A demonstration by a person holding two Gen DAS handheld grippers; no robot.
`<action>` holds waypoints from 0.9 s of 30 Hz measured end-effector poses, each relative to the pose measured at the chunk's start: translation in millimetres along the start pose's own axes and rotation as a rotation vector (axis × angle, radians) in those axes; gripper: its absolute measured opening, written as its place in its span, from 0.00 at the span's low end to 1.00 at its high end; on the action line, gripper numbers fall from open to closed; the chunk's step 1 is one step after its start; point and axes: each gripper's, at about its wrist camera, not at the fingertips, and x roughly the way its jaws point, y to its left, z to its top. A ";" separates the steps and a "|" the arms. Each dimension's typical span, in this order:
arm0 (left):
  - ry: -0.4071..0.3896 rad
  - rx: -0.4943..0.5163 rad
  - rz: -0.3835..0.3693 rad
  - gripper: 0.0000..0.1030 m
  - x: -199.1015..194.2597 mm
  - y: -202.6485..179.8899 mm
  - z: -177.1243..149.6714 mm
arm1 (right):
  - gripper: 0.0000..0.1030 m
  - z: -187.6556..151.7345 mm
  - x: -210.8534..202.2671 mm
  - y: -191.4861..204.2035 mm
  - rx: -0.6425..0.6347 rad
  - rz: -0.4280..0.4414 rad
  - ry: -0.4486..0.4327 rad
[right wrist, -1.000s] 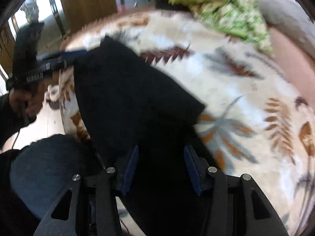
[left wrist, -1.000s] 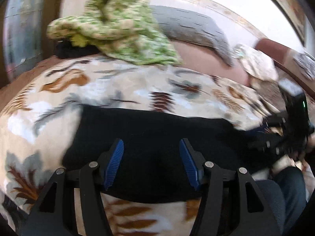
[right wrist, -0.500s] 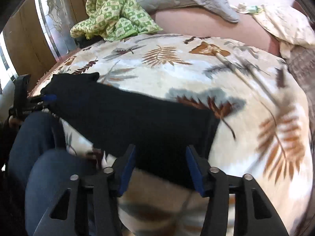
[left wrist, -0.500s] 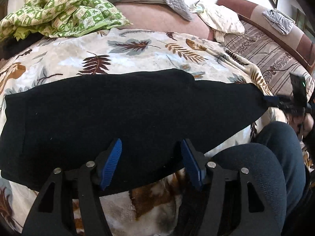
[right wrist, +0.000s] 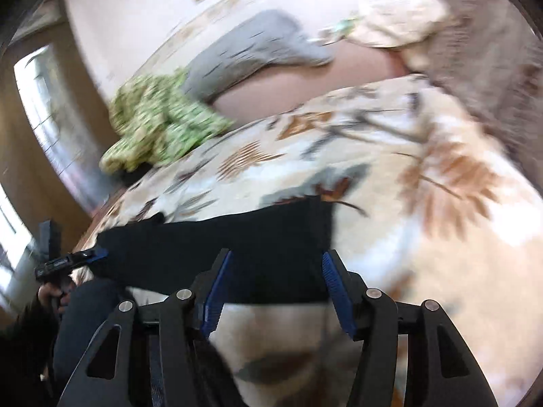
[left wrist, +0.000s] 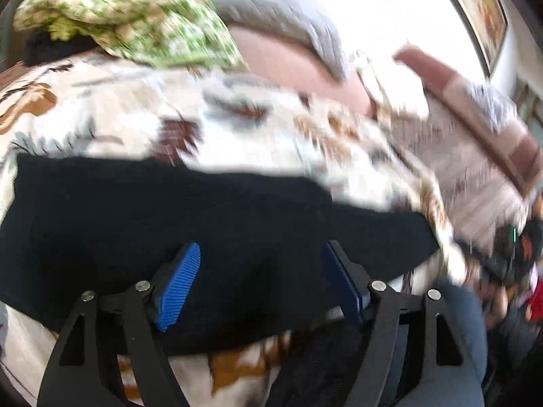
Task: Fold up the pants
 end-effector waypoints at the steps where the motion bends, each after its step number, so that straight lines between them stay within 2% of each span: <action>1: -0.030 -0.027 0.001 0.72 -0.8 3.1 5.3 | 0.56 -2.7 -7.1 0.8 0.002 -0.017 -0.008; 3: -0.072 -0.086 0.019 0.72 1.9 8.8 15.3 | 0.59 -7.9 -22.0 8.1 0.003 -0.070 -0.013; 5: -0.077 -0.152 0.030 0.72 8.8 10.6 26.5 | 0.59 -8.8 -30.0 12.1 0.024 -0.108 -0.010; 8: -0.069 -0.217 -0.033 0.72 18.4 -13.2 52.2 | 0.59 -8.3 -43.1 34.3 0.028 -0.189 -0.029; 10: -0.083 -0.240 -0.115 0.72 18.2 -38.7 64.5 | 0.62 -12.7 -50.0 60.0 -0.069 -0.248 -0.067; 12: -0.097 -0.251 -0.193 0.81 22.3 -66.9 70.7 | 0.68 -20.0 -50.3 86.1 -0.202 -0.338 -0.091; 13: -0.097 -0.250 -0.247 0.81 31.5 -85.7 71.9 | 0.70 -25.3 -46.3 97.8 -0.269 -0.381 -0.087; 14: -0.096 -0.243 -0.265 0.81 38.2 -95.0 73.2 | 0.70 -31.2 -37.1 110.3 -0.352 -0.439 -0.063; 16: -0.079 -0.215 -0.245 0.81 63.8 -116.4 70.8 | 0.70 -42.7 -16.9 128.3 -0.515 -0.585 -0.014; 18: -0.072 -0.164 -0.183 0.81 84.3 -128.0 66.6 | 0.71 -51.9 -13.6 137.7 -0.601 -0.699 -0.051; 19: -0.036 -0.134 -0.124 0.81 95.9 -132.2 63.0 | 0.74 -53.7 -16.2 137.4 -0.604 -0.720 -0.075; 20: -0.014 -0.133 -0.107 0.81 99.0 -132.5 61.5 | 0.74 -54.2 -18.5 134.7 -0.593 -0.738 -0.089; 22: 0.013 -0.149 -0.135 0.81 102.2 -128.1 61.6 | 0.77 -53.3 -20.1 129.9 -0.571 -0.758 -0.104; 27: 0.008 -0.206 -0.123 0.81 99.7 -116.0 57.3 | 0.79 -54.4 -16.8 132.3 -0.591 -0.793 -0.122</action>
